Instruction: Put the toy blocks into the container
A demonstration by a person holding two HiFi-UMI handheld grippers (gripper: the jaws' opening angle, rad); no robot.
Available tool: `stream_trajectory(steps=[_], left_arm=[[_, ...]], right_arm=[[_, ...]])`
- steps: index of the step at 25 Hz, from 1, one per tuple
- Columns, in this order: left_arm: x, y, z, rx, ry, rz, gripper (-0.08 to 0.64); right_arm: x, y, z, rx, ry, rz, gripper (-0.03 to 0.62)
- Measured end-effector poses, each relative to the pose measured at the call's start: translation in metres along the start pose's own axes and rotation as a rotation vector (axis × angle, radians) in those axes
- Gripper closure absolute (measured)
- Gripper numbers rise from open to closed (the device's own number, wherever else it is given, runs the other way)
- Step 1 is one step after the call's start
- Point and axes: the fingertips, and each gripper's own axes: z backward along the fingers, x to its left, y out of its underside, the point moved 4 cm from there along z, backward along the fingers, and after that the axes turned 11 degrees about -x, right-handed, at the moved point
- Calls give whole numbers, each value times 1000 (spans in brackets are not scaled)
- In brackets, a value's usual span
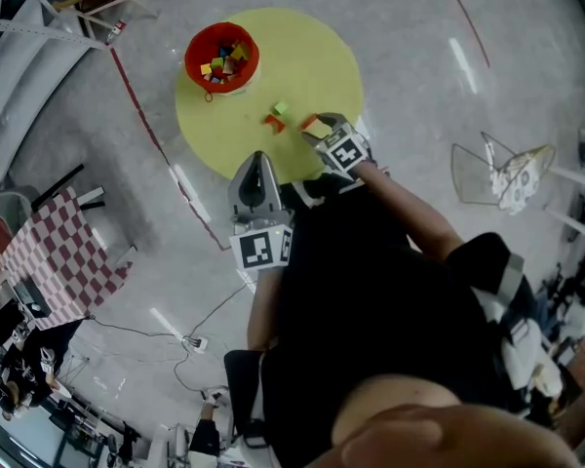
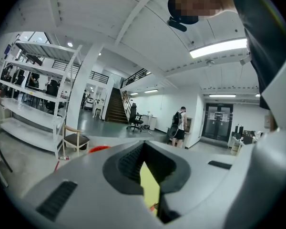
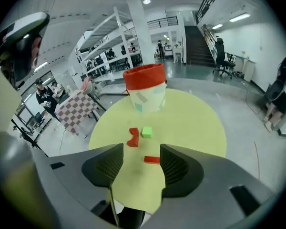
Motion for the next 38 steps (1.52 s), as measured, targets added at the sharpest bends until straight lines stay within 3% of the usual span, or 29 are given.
stream_trajectory(steps=[5,10,13,17,27,31,35,38], left_arm=[[15,-2,-9,4,-19,52,568],[28,0,-10,17,-22,65,568],[35,0,-11,21,-25,75,568],[42,3,-11,24,-15,65,568],[48,4,-13,25,-24,101,568],[49,2,-13,16,-21,98,568],[56,2,-10,26,-15,71,568],[60,-4,-9,12,-23,65,568]], right_arm=[[-4,23,-30,187,-11,-89,332],[-14,49,-46,370,54,-150,310],[-19,51,-57,391,66,-153,310],[-39,64,-56,492,171,-83,310],[-47,68,-70,462,204,-106,312],[-14,49,-85,325,16,-215,313],[-12,19,-71,259,36,-170,314],[-6,-33,-54,120,27,-81,314]])
